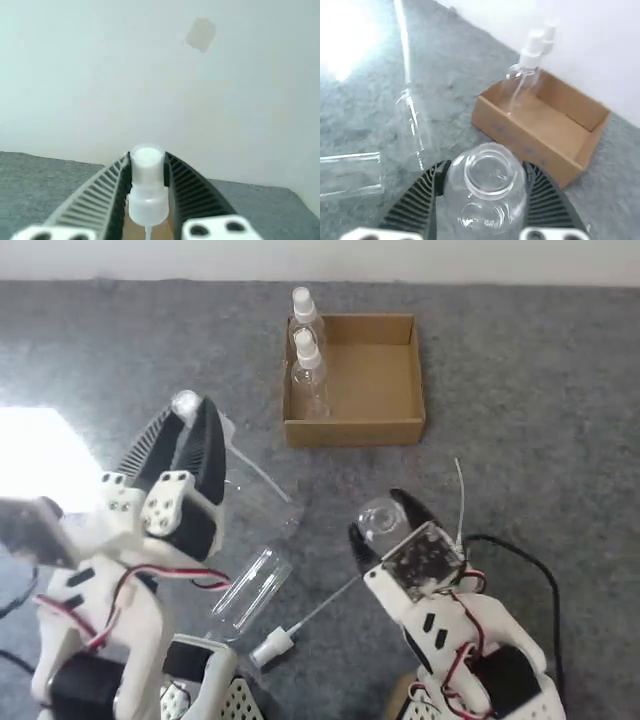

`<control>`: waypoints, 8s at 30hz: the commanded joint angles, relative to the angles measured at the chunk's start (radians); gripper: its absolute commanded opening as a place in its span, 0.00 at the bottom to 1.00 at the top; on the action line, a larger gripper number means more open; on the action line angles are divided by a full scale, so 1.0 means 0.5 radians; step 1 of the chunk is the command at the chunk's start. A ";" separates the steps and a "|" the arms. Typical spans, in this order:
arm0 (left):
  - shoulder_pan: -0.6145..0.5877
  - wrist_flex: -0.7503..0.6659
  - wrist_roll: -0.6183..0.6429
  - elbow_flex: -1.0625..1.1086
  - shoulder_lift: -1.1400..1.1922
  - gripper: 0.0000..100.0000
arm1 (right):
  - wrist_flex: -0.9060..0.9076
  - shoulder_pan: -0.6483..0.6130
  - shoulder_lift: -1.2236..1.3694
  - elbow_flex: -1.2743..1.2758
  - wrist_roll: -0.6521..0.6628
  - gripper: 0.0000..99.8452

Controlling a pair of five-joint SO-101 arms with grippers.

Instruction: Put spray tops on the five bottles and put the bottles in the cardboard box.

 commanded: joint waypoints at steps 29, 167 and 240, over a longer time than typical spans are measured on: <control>0.783 -0.282 -0.181 0.164 -0.080 0.03 | -0.118 -0.216 -0.026 0.110 0.144 0.09; -0.712 -0.295 -0.153 1.306 -0.083 0.26 | -1.432 0.689 3.346 -2.191 -0.304 0.09; -0.595 -0.396 -0.163 1.382 -0.083 0.26 | -1.432 0.796 3.736 -2.142 -0.387 0.09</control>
